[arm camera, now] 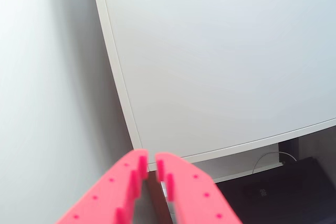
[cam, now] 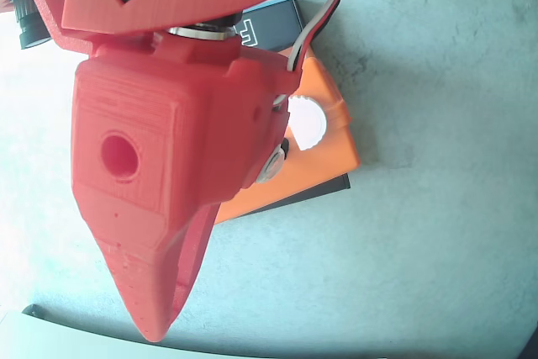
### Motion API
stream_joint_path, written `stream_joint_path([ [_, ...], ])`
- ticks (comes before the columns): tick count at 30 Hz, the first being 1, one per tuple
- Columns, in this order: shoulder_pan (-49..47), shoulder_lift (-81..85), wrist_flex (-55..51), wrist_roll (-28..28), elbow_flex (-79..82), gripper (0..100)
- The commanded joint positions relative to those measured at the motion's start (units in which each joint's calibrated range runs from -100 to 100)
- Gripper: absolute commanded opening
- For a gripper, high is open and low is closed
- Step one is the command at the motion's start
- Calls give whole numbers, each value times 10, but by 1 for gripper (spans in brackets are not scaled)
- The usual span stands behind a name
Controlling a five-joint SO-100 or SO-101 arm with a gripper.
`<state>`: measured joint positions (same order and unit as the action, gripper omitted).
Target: Grab the white handle of the orange box
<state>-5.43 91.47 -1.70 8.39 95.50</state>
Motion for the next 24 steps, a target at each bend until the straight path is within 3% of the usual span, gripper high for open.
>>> stream_joint_path([
  [1, -74, -4, -35, -3, 34, 2],
  [16, -74, -4, -35, -3, 33, 3],
  [24, -68, -6, -35, -3, 26, 31],
])
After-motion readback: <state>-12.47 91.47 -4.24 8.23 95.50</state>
